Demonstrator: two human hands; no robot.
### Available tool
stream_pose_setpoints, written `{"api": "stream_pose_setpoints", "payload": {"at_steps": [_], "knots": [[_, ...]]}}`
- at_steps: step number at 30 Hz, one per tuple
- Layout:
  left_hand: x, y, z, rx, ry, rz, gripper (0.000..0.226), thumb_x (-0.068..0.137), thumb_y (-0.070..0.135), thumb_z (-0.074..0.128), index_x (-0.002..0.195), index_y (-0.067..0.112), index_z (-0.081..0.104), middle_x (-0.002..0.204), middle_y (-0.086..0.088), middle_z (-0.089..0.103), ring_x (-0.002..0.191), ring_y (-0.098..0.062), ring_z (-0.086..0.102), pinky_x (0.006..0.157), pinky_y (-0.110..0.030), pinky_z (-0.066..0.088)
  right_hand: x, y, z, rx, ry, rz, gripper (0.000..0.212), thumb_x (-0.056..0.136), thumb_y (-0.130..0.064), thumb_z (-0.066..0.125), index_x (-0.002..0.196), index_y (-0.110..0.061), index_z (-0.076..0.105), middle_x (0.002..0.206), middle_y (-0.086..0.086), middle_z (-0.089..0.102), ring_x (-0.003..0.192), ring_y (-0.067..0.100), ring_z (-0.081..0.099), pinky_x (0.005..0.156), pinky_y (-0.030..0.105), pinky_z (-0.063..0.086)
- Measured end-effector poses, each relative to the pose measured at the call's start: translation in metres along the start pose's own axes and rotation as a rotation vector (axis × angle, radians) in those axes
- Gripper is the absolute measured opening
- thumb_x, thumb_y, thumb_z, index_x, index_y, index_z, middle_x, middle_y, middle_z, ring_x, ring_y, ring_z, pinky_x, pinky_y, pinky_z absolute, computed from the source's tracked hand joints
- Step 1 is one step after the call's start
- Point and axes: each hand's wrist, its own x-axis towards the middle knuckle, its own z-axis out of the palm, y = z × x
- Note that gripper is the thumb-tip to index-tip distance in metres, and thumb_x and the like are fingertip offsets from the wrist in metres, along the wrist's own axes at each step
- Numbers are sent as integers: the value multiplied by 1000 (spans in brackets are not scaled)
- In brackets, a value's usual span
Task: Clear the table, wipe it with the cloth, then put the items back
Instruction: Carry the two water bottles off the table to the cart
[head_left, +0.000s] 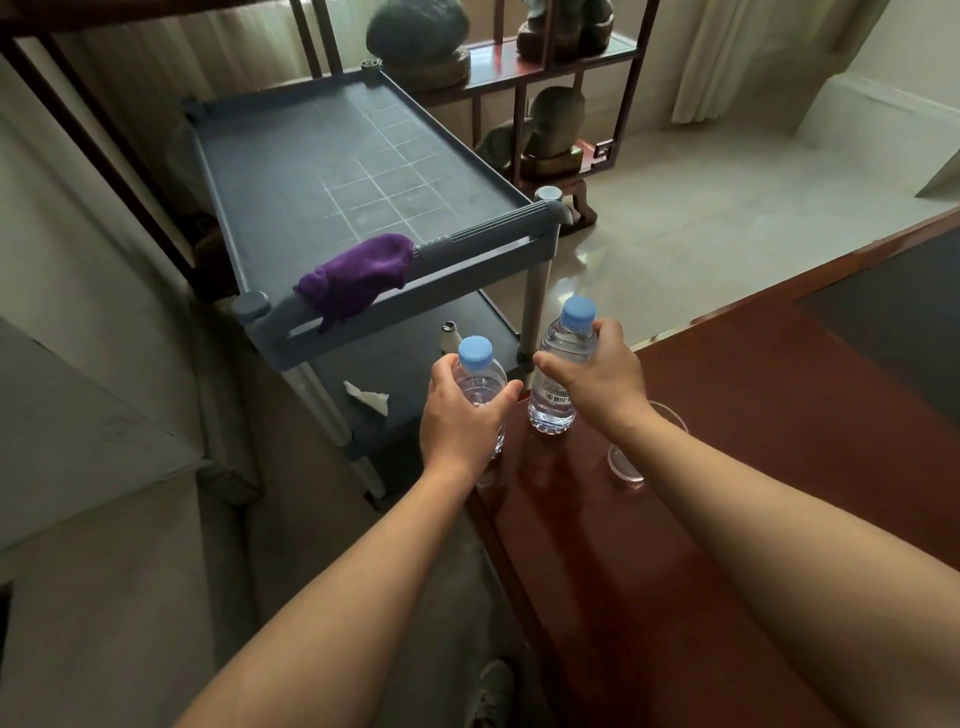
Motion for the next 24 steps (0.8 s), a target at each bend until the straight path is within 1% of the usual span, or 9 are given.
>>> {"api": "stream_pose_setpoints", "payload": {"at_steps": [2, 4, 8, 10, 12, 15, 18, 21, 24], "knots": [[0, -2, 0, -3, 0, 7, 77, 75, 48, 79, 135, 19, 40, 130, -3, 57, 113, -20, 58, 92, -38, 51, -1, 1, 4, 3, -7, 7, 58, 71, -42, 82, 110, -18, 47, 99, -1, 63, 94, 22, 62, 80, 34, 48], [1, -3, 0, 4, -3, 13, 77, 75, 48, 79, 135, 19, 41, 129, -2, 58, 112, -20, 58, 88, -34, 49, -2, 1, 7, -7, -17, 4, 57, 71, -41, 82, 109, -17, 46, 100, 0, 63, 92, 21, 61, 76, 30, 44], [2, -4, 2, 30, -9, 27, 77, 74, 50, 79, 134, 20, 41, 129, -1, 58, 112, -18, 57, 83, -28, 44, -4, 1, 9, -6, -18, 16, 59, 70, -41, 82, 110, -16, 48, 104, 3, 66, 93, 22, 61, 78, 32, 46], [2, -3, 4, 32, 2, 23, 76, 73, 50, 79, 132, 20, 43, 128, -1, 59, 112, -18, 58, 80, -26, 41, -4, 0, 8, -5, -12, 24, 59, 69, -41, 82, 111, -16, 48, 103, 2, 66, 91, 20, 61, 76, 31, 44], [2, -2, 7, 33, 2, 19, 77, 72, 51, 80, 132, 20, 43, 128, -1, 59, 113, -19, 58, 81, -25, 40, -4, 0, 8, -7, -17, 27, 59, 69, -41, 82, 110, -16, 47, 102, 0, 65, 89, 18, 59, 75, 29, 42], [-2, -1, 11, 47, -19, 32, 79, 71, 53, 80, 132, 20, 42, 130, -1, 58, 114, -20, 57, 82, -26, 41, -5, 0, 7, 3, -34, 37, 59, 68, -40, 83, 108, -18, 45, 100, -1, 64, 89, 18, 61, 75, 29, 43], [-4, 1, 12, 42, -25, 42, 87, 69, 55, 81, 137, 22, 37, 135, -1, 55, 119, -19, 55, 85, -26, 41, -5, -1, 6, 6, -55, 44, 60, 67, -39, 83, 107, -21, 42, 97, -3, 63, 88, 17, 60, 73, 28, 41], [-4, 2, 8, 41, -42, 55, 102, 65, 59, 81, 145, 23, 29, 142, -3, 48, 125, -19, 50, 92, -30, 42, -6, -3, 3, -11, -82, 56, 64, 66, -42, 83, 110, -22, 41, 100, -4, 61, 89, 15, 58, 73, 27, 38], [-5, 5, 1, 61, -66, 66, 110, 61, 67, 78, 148, 27, 23, 147, -3, 42, 129, -19, 47, 94, -31, 42, -8, -4, -1, -43, -111, 57, 76, 63, -45, 85, 122, -19, 45, 113, -1, 62, 101, 19, 59, 79, 30, 42]]}}
